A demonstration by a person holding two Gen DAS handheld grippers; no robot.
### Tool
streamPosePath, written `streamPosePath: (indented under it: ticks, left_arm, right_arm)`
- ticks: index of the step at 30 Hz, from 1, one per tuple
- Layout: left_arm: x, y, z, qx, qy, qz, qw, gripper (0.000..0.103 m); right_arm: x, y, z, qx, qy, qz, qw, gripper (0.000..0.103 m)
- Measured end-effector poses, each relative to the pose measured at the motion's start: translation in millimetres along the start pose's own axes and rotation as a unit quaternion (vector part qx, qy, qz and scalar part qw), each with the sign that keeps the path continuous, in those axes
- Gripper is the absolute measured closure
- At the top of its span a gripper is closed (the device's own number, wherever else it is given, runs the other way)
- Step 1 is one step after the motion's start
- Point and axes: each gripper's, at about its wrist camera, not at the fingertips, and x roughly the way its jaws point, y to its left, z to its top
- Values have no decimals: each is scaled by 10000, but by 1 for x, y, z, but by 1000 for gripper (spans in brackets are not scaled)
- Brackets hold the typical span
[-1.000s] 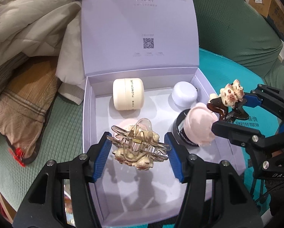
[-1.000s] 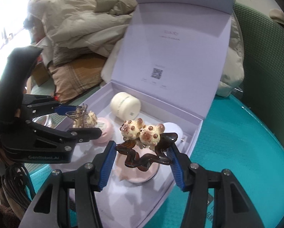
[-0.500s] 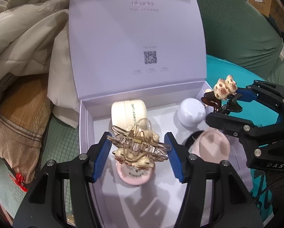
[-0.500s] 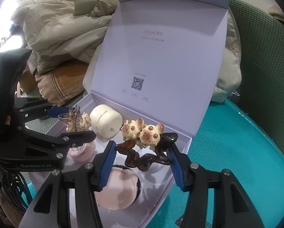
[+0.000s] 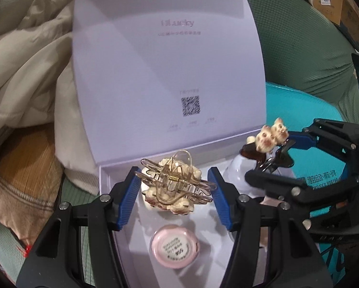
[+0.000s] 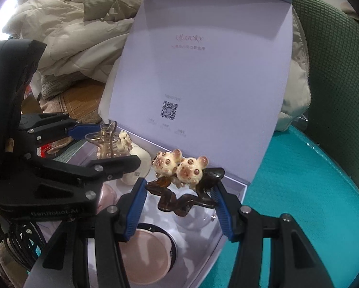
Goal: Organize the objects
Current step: 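Lower both clips into the box and open both tools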
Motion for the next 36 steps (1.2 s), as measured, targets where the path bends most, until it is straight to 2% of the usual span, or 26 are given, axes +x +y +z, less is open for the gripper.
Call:
streamPosePath:
  ticks: [7, 12, 25, 36]
  left_arm:
    - [15, -4, -4, 112, 74, -35, 9999, 47]
    - [18, -3, -5, 134, -37, -32, 9999, 47]
    - [22, -4, -4, 131, 6, 157, 9998, 47]
    - [11, -10, -5, 102, 15, 100, 9999, 46]
  right_arm:
    - [10, 0, -7, -32, 128, 44, 9999, 48]
    - [19, -3, -8, 68, 190, 12, 9998, 48]
    - [30, -4, -11, 62, 275, -82, 9996, 46]
    - [12, 8, -7, -177, 214, -190, 9994, 46]
